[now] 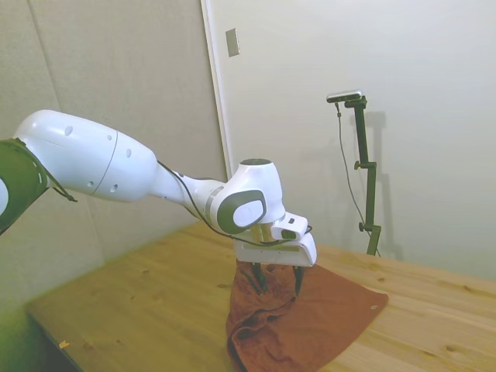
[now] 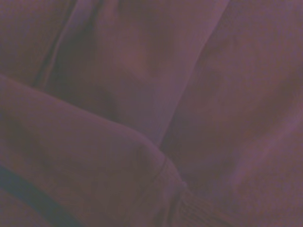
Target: Unfold the shorts
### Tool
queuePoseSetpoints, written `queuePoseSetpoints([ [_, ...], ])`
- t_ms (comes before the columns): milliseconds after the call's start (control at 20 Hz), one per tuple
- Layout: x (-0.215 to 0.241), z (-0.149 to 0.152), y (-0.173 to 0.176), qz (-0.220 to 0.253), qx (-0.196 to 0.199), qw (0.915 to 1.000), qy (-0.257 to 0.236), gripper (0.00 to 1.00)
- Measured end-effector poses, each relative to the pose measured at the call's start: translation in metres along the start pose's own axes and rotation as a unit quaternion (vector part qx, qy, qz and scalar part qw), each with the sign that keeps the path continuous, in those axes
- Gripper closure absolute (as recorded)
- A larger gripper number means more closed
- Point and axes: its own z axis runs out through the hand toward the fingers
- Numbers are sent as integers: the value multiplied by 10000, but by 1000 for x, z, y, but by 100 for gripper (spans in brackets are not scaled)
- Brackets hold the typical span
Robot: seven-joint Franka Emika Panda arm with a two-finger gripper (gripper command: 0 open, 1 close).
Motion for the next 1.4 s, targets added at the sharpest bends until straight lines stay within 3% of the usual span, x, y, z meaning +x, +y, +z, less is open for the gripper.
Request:
queuePoseSetpoints([
  [150,2,12,5,14,62,10000,-55,0],
  [200,3,16,7,22,63,10000,-48,100],
  [1400,11,26,2,-10,150,9998,-90,100],
])
